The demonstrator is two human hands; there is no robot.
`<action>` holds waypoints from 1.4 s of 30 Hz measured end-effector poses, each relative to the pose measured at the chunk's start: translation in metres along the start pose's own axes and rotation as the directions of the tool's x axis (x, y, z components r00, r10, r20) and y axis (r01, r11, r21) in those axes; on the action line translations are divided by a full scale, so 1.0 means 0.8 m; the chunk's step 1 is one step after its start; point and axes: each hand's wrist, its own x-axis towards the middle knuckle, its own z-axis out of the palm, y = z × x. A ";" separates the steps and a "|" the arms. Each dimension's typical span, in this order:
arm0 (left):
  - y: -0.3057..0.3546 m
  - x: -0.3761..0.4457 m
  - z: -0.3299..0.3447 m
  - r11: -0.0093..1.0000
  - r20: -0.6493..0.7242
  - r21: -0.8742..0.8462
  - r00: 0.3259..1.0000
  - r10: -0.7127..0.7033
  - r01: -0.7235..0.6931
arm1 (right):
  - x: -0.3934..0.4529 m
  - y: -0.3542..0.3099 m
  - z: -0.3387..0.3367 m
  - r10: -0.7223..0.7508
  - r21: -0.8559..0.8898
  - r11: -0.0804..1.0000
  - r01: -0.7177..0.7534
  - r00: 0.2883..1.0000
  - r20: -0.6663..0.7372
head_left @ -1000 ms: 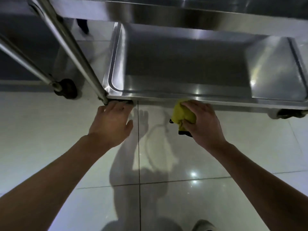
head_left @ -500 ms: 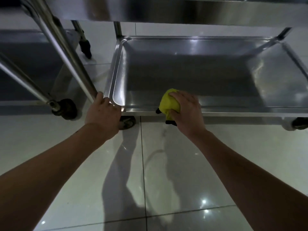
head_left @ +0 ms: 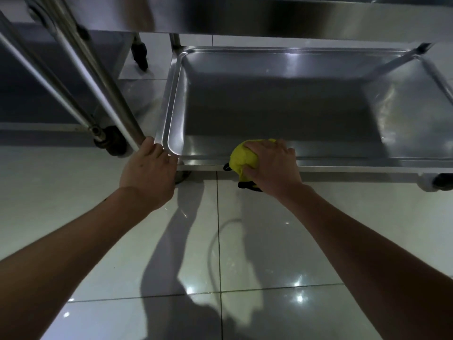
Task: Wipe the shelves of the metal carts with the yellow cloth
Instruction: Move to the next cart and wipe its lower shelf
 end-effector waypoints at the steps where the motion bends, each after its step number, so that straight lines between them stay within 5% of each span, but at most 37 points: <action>1: 0.000 -0.010 0.000 1.000 0.002 -0.023 1.000 -0.009 0.009 | -0.007 -0.005 0.000 -0.008 0.001 1.000 0.008 1.000 0.003; 12: 0.008 -0.074 0.020 0.967 -0.059 -0.249 0.995 -0.077 0.060 | -0.007 -0.037 0.012 -0.049 0.274 0.958 0.087 0.988 -0.143; 20: 0.025 -0.079 0.028 0.912 0.011 -0.384 0.988 -0.153 0.146 | -0.003 -0.042 0.040 -0.174 0.008 0.985 0.175 0.984 -0.029; 30: 0.029 -0.077 0.032 0.813 0.006 -0.558 0.980 -0.199 0.168 | 0.016 -0.064 0.056 -0.263 0.006 0.965 0.263 0.965 0.023; 42: 0.039 -0.100 0.052 0.804 -0.052 -0.555 0.956 -0.289 0.213 | 0.071 -0.199 0.099 -0.388 0.070 0.921 0.382 0.916 0.103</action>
